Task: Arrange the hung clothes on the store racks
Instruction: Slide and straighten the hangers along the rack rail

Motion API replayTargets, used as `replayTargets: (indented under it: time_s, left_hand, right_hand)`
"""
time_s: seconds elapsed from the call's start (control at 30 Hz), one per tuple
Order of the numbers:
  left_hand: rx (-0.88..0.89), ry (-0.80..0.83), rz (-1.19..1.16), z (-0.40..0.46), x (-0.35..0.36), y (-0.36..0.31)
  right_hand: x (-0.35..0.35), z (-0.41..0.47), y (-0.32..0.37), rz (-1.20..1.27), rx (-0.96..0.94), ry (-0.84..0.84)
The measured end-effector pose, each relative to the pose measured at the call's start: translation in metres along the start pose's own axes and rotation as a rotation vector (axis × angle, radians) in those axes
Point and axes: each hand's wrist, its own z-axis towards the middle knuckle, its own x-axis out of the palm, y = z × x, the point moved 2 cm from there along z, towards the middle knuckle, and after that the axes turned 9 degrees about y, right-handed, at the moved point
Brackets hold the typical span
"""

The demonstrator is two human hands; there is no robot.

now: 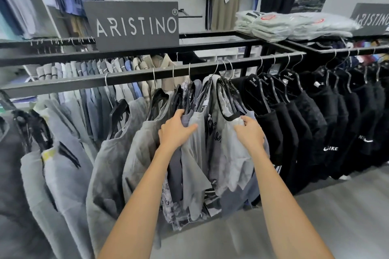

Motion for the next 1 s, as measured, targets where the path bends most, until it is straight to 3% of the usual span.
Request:
replayTargets:
  time_s: [0.2,0.3,0.37,0.47,0.57,0.67,0.8,1.0]
  left_hand:
    - [-0.053,-0.09,0.043,-0.007,0.021,-0.021]
    - [-0.057,-0.104,0.037,-0.006,0.033,-0.027]
    - [-0.033,-0.241,0.153,-0.009,0.04,-0.032]
    - [0.123,-0.536,0.531,-0.018,0.054,-0.049]
    - [0.27,-0.431,0.702,-0.025,0.073,-0.07]
    - [0.226,-0.329,0.583,-0.033,0.072,-0.083]
    - [0.093,-0.264,0.509,-0.036,0.057,-0.087]
    - [-0.046,-0.161,0.078,-0.06,0.001,-0.1]
  right_hand:
    - [-0.003,0.015,-0.006,0.018,-0.054,0.077]
    - [0.003,0.022,-0.007,0.192,-0.101,0.217]
    - [0.01,0.026,-0.003,0.338,-0.171,0.327]
    - [0.022,0.033,0.01,0.357,-0.267,0.405]
    - [0.031,0.045,0.025,0.327,-0.265,0.41]
    - [0.04,0.049,0.033,0.363,-0.193,0.477]
    - [0.035,0.03,0.044,0.483,-0.231,0.45]
    - [0.019,-0.024,0.082,0.604,-0.375,0.459]
